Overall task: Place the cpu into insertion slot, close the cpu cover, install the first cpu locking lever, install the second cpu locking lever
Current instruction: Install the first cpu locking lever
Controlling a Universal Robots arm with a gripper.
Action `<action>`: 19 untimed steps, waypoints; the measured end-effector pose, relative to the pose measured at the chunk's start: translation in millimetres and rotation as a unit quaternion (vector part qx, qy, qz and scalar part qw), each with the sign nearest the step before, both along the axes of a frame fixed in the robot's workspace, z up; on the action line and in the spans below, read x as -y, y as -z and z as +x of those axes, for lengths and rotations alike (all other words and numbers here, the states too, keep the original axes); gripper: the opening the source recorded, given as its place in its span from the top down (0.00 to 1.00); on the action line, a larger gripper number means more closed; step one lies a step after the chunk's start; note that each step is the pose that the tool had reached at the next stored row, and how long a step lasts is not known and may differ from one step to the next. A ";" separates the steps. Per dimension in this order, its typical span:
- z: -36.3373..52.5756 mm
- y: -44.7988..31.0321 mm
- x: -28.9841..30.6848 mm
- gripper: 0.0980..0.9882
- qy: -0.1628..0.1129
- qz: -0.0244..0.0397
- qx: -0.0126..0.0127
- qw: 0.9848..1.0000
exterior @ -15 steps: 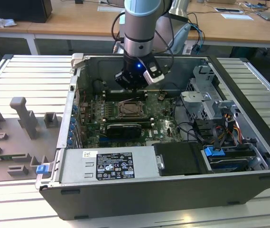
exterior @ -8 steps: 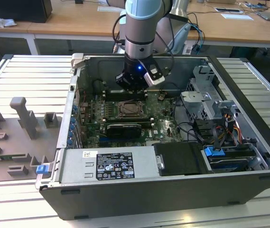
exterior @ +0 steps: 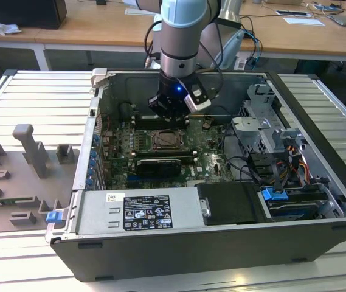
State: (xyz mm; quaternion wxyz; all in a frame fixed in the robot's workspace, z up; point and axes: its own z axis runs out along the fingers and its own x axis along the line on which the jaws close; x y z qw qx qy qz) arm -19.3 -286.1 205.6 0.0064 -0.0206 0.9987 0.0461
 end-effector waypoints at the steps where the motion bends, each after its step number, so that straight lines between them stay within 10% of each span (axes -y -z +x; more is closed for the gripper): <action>1: 0.0 0.2 0.0 0.99 0.000 0.000 0.000 1.000; 19: 0.7 3.9 1.4 0.99 0.003 -0.002 0.000 1.000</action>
